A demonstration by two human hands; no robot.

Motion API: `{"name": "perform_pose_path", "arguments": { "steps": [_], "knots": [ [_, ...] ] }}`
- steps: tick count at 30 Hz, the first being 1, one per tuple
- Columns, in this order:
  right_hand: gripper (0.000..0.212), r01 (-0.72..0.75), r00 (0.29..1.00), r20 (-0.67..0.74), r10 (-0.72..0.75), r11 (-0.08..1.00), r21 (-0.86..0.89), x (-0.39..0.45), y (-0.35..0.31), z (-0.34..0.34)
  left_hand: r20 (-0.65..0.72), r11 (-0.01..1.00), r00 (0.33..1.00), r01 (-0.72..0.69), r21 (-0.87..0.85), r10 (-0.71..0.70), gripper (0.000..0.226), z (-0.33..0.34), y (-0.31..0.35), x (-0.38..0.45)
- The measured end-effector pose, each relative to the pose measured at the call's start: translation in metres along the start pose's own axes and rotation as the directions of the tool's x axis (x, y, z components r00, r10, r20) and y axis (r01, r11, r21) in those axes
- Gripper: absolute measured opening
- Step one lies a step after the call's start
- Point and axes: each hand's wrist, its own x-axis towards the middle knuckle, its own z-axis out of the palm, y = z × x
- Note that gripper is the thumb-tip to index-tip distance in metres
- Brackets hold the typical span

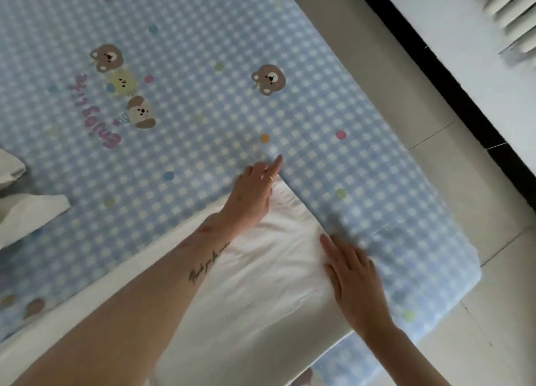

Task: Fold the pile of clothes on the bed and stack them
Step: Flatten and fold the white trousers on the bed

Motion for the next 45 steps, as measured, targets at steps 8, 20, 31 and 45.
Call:
{"name": "perform_pose_path", "arguments": {
  "steps": [8,20,31,45],
  "knots": [
    [0.049,-0.202,0.978,0.129,0.164,0.900,0.387,-0.034,-0.065,-0.075,-0.042,0.984,0.990,-0.140,-0.110,0.136,0.033,-0.093,-0.020,-0.044],
    [0.054,-0.184,0.786,0.502,-0.362,0.637,0.749,-0.142,-0.343,-0.032,-0.175,0.984,0.983,-0.026,0.174,0.057,0.049,-0.138,-0.211,-0.356],
    [0.053,-0.134,0.711,0.579,-0.399,0.731,0.669,-0.227,-0.485,0.074,-0.131,0.971,0.986,0.126,0.201,-0.101,0.047,-0.084,-0.321,-0.507],
    [0.051,0.601,0.764,0.352,-0.541,0.795,-0.082,-0.133,-0.389,0.129,-0.203,0.894,0.872,0.445,-0.050,-0.446,0.056,0.058,-0.227,-0.558]
  ]
}}
